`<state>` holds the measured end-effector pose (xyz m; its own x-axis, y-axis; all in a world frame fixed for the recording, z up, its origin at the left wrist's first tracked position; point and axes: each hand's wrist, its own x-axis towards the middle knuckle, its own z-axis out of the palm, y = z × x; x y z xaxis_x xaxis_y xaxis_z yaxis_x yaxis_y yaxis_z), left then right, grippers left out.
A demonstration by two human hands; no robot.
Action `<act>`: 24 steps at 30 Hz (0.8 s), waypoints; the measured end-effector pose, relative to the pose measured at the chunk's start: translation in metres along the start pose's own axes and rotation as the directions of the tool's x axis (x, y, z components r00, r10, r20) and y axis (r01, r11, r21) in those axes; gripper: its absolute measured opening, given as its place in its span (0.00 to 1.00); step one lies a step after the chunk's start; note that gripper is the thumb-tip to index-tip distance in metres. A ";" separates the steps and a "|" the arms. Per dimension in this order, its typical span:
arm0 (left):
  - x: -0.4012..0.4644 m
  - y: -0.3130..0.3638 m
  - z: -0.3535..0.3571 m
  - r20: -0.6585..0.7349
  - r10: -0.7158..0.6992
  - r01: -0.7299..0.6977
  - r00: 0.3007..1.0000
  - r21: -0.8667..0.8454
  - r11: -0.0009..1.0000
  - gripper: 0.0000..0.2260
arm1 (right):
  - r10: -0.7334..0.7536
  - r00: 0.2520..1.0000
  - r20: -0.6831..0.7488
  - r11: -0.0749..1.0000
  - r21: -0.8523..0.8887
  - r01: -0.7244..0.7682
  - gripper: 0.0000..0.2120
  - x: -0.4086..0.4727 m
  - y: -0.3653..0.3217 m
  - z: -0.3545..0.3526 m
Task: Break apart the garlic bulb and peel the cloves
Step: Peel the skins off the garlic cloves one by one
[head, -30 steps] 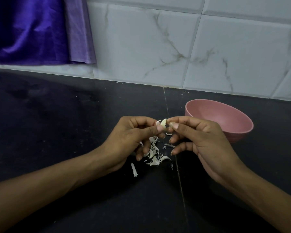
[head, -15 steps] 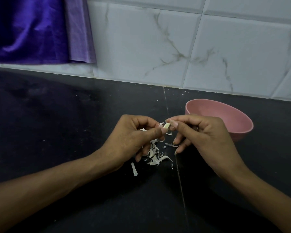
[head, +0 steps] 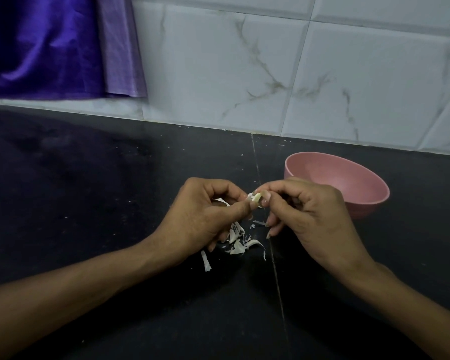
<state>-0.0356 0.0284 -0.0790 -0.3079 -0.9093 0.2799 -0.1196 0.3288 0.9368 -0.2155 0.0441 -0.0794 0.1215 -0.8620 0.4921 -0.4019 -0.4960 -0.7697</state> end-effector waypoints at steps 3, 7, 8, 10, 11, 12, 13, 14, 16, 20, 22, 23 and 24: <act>0.002 0.000 -0.001 0.011 0.003 -0.003 1.000 0.006 1.000 0.08 | 0.078 0.997 0.024 0.994 0.079 -0.080 0.07 0.001 -0.001 0.000; 0.002 -0.003 -0.002 0.021 0.006 -0.006 1.000 0.016 1.000 0.07 | 0.202 0.976 0.076 0.947 0.237 -0.215 0.09 0.004 -0.002 0.001; 0.002 -0.003 -0.002 0.024 0.011 -0.012 1.000 0.010 1.000 0.07 | 0.235 0.968 0.089 0.926 0.284 -0.251 0.09 0.005 -0.002 0.001; 0.003 -0.002 -0.003 0.031 0.023 -0.022 0.999 -0.007 1.000 0.09 | 0.294 0.948 0.122 0.867 0.383 -0.319 0.09 0.005 -0.003 0.001; 0.003 -0.002 -0.003 0.032 0.025 -0.024 0.999 -0.011 1.000 0.10 | 0.315 0.938 0.141 0.837 0.424 -0.345 0.09 0.005 -0.003 0.000; 0.003 -0.003 -0.004 0.032 0.026 -0.026 0.999 -0.010 1.000 0.10 | 0.331 0.930 0.161 0.810 0.456 -0.367 0.10 0.005 -0.003 0.000; 0.004 -0.003 -0.004 0.035 0.027 -0.027 0.999 -0.008 1.000 0.09 | 0.344 0.921 0.182 0.784 0.483 -0.389 0.10 0.005 -0.003 0.000; 0.004 -0.004 -0.005 0.041 0.028 -0.028 0.999 -0.007 1.000 0.08 | 0.358 0.912 0.202 0.758 0.508 -0.410 0.10 0.006 -0.002 0.000; 0.005 -0.004 -0.006 0.051 0.028 -0.028 0.998 -0.011 1.000 0.06 | 0.382 0.894 0.235 0.709 0.546 -0.446 0.10 0.006 -0.002 0.001; 0.005 -0.002 -0.006 0.064 0.024 -0.023 0.998 -0.016 1.000 0.07 | 0.419 0.868 0.267 0.636 0.595 -0.490 0.09 0.008 -0.001 0.003; 0.006 -0.002 -0.006 0.075 0.010 -0.007 0.997 -0.046 0.999 0.08 | 0.433 0.861 0.268 0.621 0.603 -0.500 0.10 0.008 -0.001 0.003; 0.006 -0.003 -0.006 0.081 -0.004 0.010 0.997 -0.067 0.998 0.08 | 0.438 0.859 0.264 0.622 0.601 -0.502 0.10 0.008 -0.001 0.003; 0.006 -0.003 -0.006 0.087 -0.020 0.028 0.996 -0.088 0.996 0.07 | 0.438 0.861 0.259 0.631 0.594 -0.500 0.10 0.008 -0.001 0.002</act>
<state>-0.0315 0.0200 -0.0793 -0.3867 -0.8900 0.2417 -0.0450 0.2800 0.9589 -0.2123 0.0373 -0.0759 0.1631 -0.9864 -0.0191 0.2246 0.0559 -0.9729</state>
